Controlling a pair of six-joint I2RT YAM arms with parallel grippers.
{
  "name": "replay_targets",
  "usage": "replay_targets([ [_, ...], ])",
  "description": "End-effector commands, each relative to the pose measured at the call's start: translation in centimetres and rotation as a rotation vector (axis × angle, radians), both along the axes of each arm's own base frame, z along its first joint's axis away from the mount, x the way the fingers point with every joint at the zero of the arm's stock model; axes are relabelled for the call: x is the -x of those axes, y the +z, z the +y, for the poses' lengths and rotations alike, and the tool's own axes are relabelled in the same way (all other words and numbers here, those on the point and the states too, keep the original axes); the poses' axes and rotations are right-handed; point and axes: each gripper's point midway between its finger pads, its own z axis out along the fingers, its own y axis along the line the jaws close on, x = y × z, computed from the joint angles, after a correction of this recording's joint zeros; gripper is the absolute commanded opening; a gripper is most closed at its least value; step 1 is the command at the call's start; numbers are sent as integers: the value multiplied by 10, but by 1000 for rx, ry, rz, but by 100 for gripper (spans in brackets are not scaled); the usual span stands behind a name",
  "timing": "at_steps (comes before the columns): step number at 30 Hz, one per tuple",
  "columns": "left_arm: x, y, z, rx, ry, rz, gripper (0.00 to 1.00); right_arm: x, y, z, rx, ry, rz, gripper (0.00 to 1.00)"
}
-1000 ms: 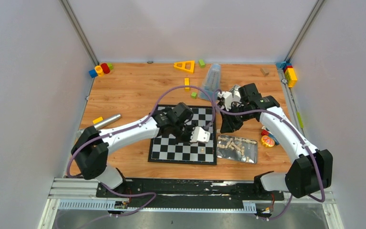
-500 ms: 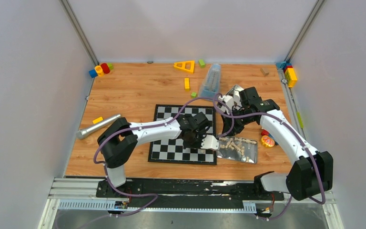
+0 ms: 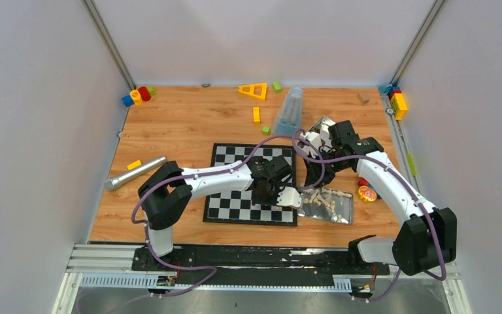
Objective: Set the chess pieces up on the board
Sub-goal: Place the chess piece on the chessboard.
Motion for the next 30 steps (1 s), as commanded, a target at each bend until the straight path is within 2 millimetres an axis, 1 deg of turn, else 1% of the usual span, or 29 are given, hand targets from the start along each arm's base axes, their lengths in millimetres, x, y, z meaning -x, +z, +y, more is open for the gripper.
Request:
replay_targets([
  [1,6,13,-4,9,1,9,4,-5,7,1,-23,10,-52,0],
  [6,7,9,-6,-2,-1,11,6,-5,7,3,-28,10,-42,0],
  [8,6,7,-8,-4,2,10,9,-5,6,3,-31,9,-36,0],
  [10,5,6,-10,-4,6,8,14,-4,4,3,-32,10,-27,0],
  [16,3,8,-12,-1,18,-7,30,-3,0,4,-33,12,-12,0],
  [19,1,9,-10,-4,23,-20,42,-3,-2,4,-35,13,-7,0],
  [21,0,11,-9,-3,26,-27,47,-3,-2,4,-34,13,-8,0],
  [22,0,12,-8,-5,27,-31,51,-3,-2,4,-34,13,-8,0],
  [23,0,14,-8,1,28,-35,54,-3,-2,5,-33,14,-8,0],
  [24,1,14,-6,-2,28,-36,59,-3,-2,5,-34,13,-8,0],
  [25,0,19,-7,12,29,-45,62,-3,-1,5,-34,13,-7,0],
  [26,0,19,-4,9,30,-49,65,-4,-2,5,-34,13,-5,0],
  [27,0,23,-4,18,29,-58,67,-4,-1,6,-36,13,-5,0],
  [28,-1,24,0,15,33,-66,72,-5,-1,6,-39,13,-4,0],
  [29,-2,32,1,35,37,-83,74,-5,0,7,-44,16,0,0],
  [30,-2,32,5,32,40,-92,81,-5,1,9,-50,20,0,0],
])
